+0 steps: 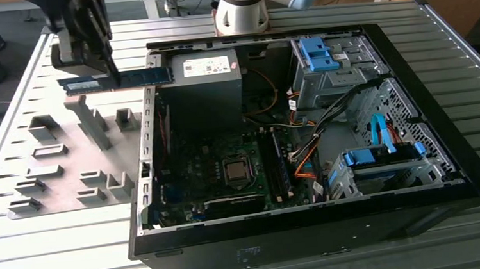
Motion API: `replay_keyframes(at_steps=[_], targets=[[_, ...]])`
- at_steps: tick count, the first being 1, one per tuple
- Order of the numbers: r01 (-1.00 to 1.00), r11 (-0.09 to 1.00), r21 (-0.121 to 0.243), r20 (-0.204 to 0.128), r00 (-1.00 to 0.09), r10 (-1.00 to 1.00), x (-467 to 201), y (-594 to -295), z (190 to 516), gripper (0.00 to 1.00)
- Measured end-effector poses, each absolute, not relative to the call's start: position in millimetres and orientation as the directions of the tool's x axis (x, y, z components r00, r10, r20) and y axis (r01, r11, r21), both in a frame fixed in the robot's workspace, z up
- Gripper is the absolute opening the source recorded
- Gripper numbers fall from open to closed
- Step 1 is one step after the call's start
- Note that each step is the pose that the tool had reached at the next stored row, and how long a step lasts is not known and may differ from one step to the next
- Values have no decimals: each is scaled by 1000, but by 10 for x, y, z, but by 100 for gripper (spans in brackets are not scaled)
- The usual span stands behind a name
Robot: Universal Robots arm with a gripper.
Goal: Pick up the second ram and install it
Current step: 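Pick up the second ram and move it above second insertion slot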
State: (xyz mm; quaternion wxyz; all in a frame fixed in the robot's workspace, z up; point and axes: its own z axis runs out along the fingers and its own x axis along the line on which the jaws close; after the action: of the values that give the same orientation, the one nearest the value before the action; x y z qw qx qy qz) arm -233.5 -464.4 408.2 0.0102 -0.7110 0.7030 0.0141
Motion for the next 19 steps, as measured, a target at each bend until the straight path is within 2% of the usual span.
replay_keyframes(at_steps=[19], targets=[[-1000,-11,5,-34,11,-999,-1848,-4644,4082,14]])
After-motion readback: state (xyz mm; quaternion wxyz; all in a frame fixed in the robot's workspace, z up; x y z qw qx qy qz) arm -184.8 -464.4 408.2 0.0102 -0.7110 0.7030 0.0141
